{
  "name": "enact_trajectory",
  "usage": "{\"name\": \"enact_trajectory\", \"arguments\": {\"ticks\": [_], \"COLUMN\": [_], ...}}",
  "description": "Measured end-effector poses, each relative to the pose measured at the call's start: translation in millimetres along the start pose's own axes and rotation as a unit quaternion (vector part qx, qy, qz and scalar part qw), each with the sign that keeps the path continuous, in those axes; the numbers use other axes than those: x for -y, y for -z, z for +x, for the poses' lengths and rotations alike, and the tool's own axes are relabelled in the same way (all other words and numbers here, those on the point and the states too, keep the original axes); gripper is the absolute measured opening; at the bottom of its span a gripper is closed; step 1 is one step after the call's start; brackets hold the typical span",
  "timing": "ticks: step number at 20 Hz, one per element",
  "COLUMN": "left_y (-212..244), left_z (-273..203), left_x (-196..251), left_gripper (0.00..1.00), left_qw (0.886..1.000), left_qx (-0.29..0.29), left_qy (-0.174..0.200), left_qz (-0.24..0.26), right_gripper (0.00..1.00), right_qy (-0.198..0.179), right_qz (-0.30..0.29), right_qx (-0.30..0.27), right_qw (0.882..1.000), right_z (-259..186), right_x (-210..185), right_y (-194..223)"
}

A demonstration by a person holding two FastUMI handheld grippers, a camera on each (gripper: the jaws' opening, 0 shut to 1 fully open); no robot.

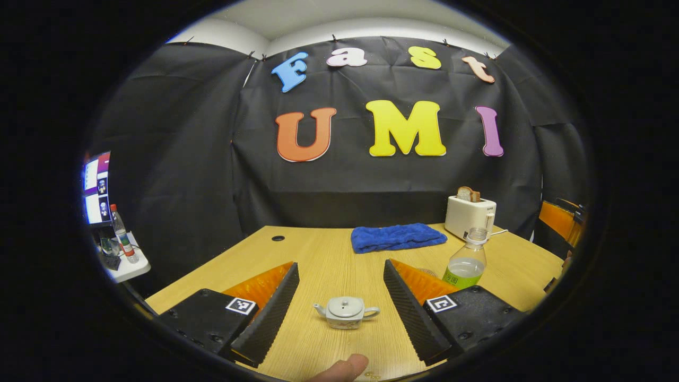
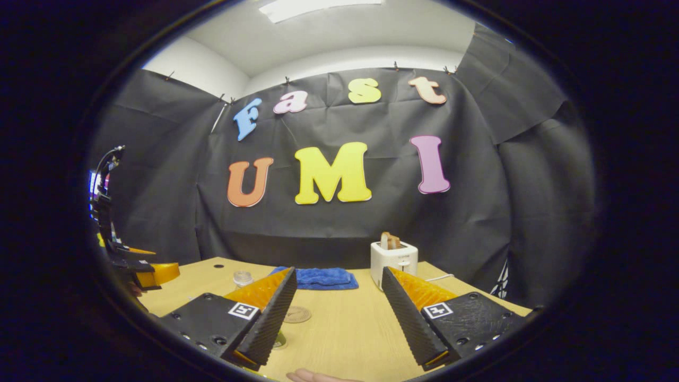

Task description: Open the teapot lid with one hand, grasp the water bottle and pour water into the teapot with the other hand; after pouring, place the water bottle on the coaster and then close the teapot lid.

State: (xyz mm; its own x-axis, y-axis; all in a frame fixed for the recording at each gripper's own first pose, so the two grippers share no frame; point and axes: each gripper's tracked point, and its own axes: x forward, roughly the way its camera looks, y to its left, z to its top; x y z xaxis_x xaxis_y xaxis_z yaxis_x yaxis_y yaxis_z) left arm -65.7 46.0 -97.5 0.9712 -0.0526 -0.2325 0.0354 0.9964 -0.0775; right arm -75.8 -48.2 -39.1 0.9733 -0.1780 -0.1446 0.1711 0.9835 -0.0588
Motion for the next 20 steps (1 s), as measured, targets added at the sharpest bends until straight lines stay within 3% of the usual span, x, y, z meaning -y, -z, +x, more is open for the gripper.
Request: {"name": "enact_trajectory", "arguments": {"ticks": [6, 11, 13, 15, 20], "left_y": [39, 64, 70, 74, 86], "left_z": [27, 42, 45, 48, 61], "left_x": [0, 2, 1, 9, 21], "left_gripper": [1.00, 0.99, 0.96, 0.90, 0.65], "left_qw": [0.999, 0.998, 0.998, 0.998, 0.997], "left_qx": [-0.033, -0.059, -0.061, -0.064, -0.071], "left_qy": [0.009, 0.010, 0.010, 0.024, 0.043], "left_qz": [-0.014, -0.011, -0.001, -0.001, -0.006], "right_gripper": [0.96, 0.96, 0.96, 0.93, 0.96], "right_qy": [-0.012, -0.021, -0.041, -0.052, -0.060], "right_qz": [-0.007, 0.023, 0.039, 0.040, 0.017], "right_qx": [-0.030, -0.093, -0.106, -0.106, -0.097], "right_qw": [0.999, 0.995, 0.993, 0.992, 0.993], "right_z": [13, 22, 20, 19, 14], "right_x": [-3, 1, -4, -5, -9], "right_y": [33, 74, 80, 81, 83]}}
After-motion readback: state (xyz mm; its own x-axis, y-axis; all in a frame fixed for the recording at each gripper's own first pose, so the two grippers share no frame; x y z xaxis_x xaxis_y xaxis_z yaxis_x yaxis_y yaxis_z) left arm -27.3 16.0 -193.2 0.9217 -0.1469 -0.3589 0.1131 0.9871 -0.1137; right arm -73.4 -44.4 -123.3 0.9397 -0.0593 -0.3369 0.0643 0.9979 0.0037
